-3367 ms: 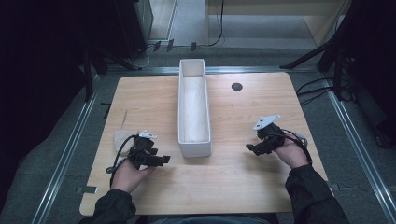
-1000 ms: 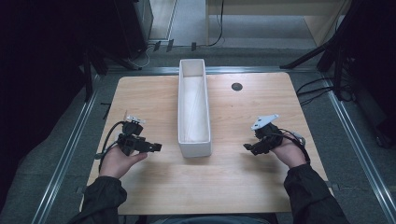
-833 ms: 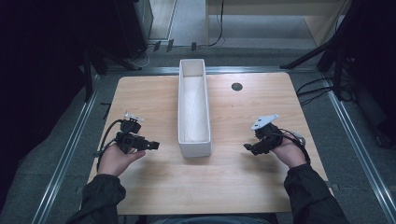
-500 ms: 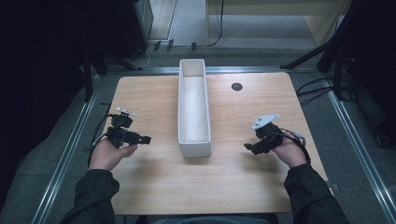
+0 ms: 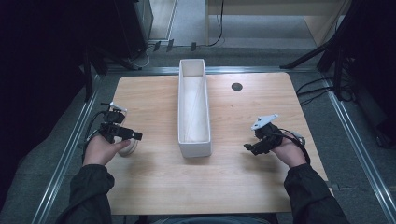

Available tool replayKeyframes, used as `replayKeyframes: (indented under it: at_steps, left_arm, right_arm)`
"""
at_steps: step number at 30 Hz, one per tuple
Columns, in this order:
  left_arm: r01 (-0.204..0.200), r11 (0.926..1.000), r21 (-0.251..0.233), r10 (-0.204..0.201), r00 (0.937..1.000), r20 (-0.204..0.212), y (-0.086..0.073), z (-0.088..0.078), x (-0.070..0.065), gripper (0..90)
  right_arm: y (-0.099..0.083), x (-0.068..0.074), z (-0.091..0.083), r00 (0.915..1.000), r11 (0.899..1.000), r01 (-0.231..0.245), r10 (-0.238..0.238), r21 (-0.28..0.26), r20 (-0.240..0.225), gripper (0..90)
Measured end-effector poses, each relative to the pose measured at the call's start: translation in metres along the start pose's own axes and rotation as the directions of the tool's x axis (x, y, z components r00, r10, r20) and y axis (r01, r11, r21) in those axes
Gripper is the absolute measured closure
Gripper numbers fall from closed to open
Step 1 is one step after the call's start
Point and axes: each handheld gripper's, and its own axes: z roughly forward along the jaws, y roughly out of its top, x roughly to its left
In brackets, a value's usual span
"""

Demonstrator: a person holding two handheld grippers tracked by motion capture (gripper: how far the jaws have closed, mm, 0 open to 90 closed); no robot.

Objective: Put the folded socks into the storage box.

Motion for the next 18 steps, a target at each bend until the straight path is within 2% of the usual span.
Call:
replayKeyframes:
  at_steps: [2,5,11,16,18]
  left_arm:
    - [0.03,0.9995,0.006,-0.03,0.9993,-0.023,0.002,0.002,0.005,22.0]
    - [0.051,0.9985,0.021,-0.05,0.9981,-0.036,0.003,0.004,0.011,20.7]
    - [0.092,0.9919,0.087,-0.088,0.9946,-0.056,0.005,0.014,0.025,18.5]
    - [0.11,0.9886,0.102,-0.104,0.9923,-0.067,0.006,0.02,0.032,14.3]
    - [0.13,0.9865,0.1,-0.122,0.9894,-0.078,0.005,0.022,0.035,12.4]
  right_arm:
    - [0.0,0.001,0.0,1.0,1.0,0.001,-0.001,-0.002,-0.001,20.8]
    - [-0.001,0.001,0.0,1.0,1.0,0.002,-0.002,0.002,-0.004,20.8]
    - [-0.003,0.001,-0.001,1.0,1.0,0.0,0.0,0.006,-0.004,20.8]
    - [-0.004,0.001,-0.001,1.0,1.0,0.005,-0.005,0.008,-0.004,20.8]
    - [-0.005,0.001,-0.002,1.0,1.0,-0.001,0.001,0.012,-0.003,20.8]
